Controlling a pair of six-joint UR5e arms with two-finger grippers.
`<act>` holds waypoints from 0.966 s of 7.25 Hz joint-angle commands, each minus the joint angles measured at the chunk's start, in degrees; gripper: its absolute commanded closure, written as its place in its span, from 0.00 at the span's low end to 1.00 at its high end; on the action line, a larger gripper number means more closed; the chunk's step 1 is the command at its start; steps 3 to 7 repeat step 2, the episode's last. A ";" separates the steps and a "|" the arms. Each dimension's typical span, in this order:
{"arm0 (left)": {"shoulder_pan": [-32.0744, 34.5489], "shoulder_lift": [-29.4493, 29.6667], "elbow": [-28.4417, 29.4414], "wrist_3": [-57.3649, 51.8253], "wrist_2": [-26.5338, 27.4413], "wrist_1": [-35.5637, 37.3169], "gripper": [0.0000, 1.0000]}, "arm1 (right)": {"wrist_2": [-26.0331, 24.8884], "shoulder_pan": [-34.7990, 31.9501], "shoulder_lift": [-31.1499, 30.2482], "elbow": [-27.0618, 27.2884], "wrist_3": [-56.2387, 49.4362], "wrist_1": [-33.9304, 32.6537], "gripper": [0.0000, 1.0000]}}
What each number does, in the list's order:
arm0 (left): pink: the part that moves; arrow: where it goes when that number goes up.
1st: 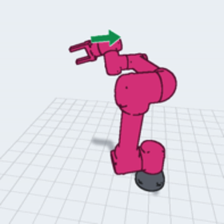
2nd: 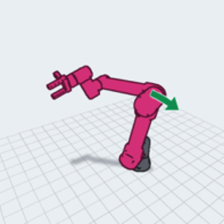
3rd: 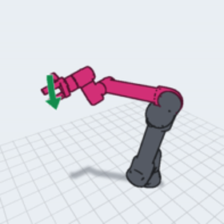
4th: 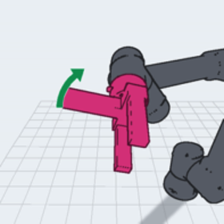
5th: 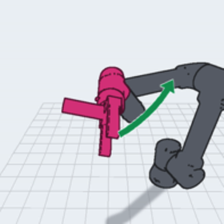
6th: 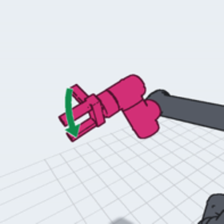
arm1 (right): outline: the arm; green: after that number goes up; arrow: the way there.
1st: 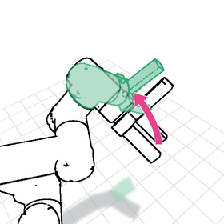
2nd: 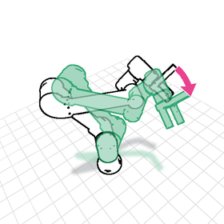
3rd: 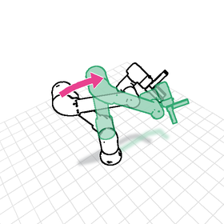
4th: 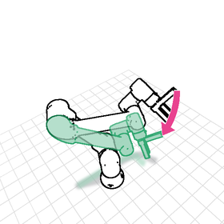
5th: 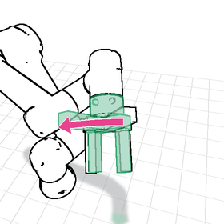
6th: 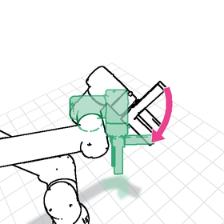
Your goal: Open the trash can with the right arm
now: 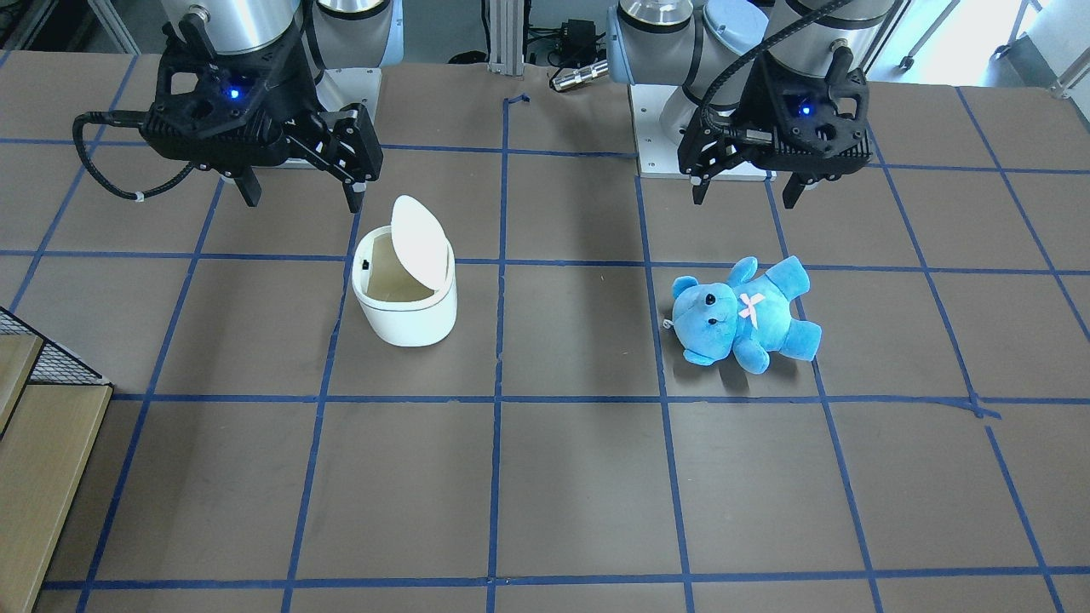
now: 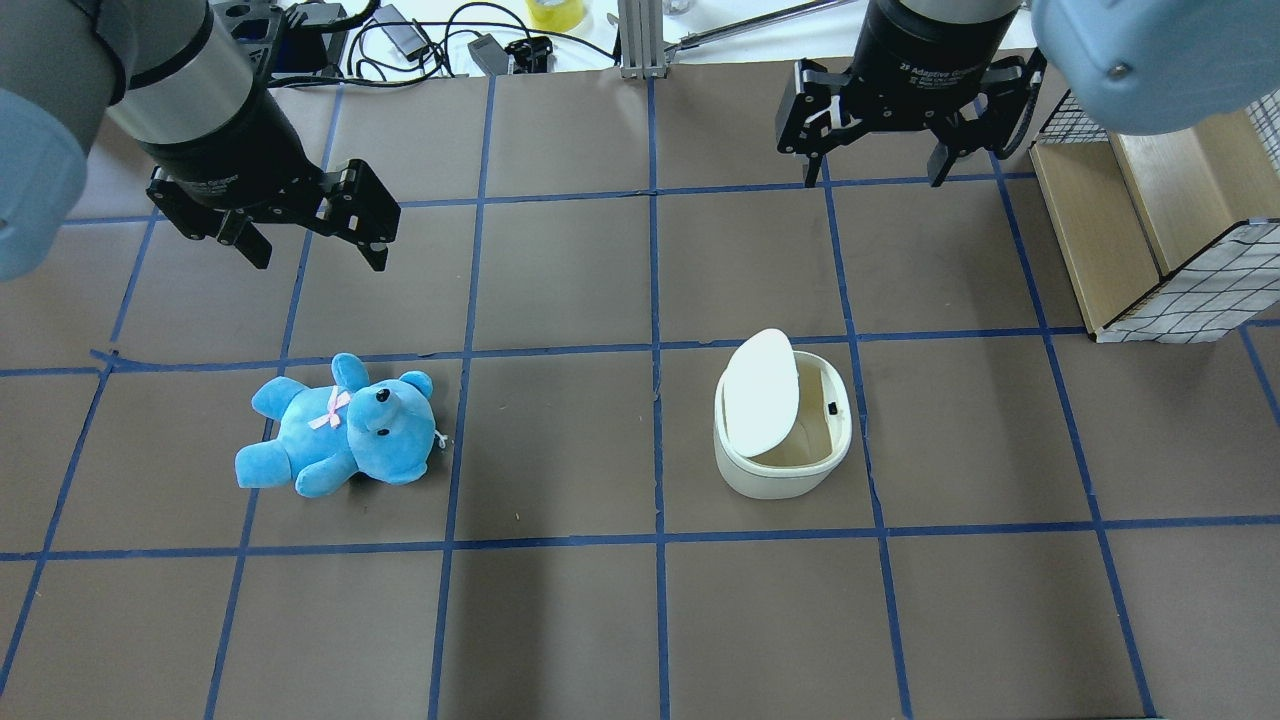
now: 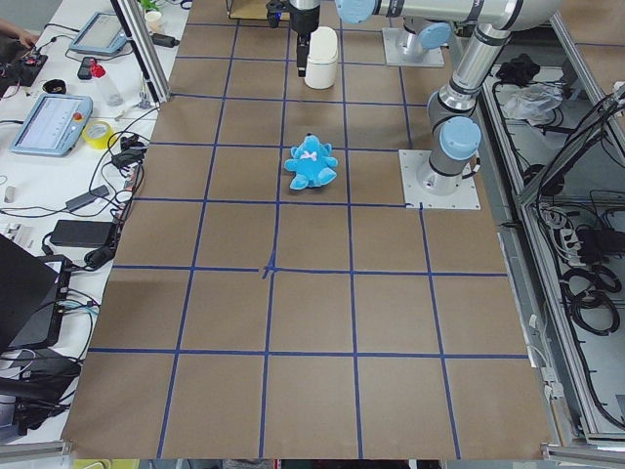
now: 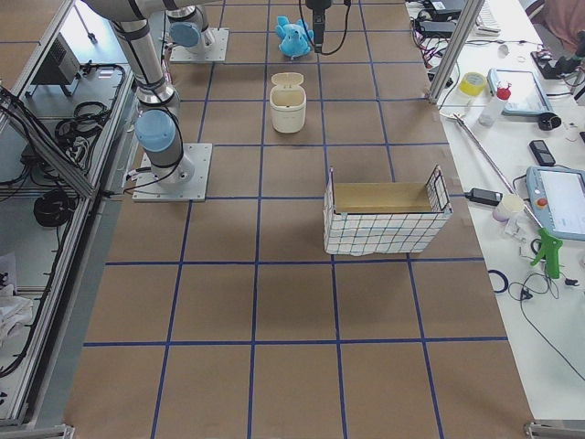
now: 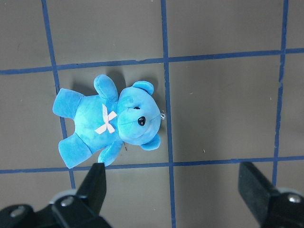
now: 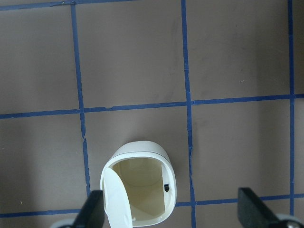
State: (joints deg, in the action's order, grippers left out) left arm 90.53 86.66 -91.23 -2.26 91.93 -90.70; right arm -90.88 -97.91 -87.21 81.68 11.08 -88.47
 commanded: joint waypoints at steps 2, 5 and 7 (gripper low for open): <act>0.00 0.00 0.00 0.06 0.00 0.00 0.00 | 0.00 -0.18 -0.06 0.06 0.00 -0.04 0.00; 0.00 0.00 0.00 0.06 0.00 0.00 0.00 | 0.00 -0.18 -0.06 0.06 0.00 -0.04 0.00; 0.00 0.00 0.00 0.06 0.00 0.00 0.00 | 0.00 -0.18 -0.06 0.06 0.00 -0.04 0.00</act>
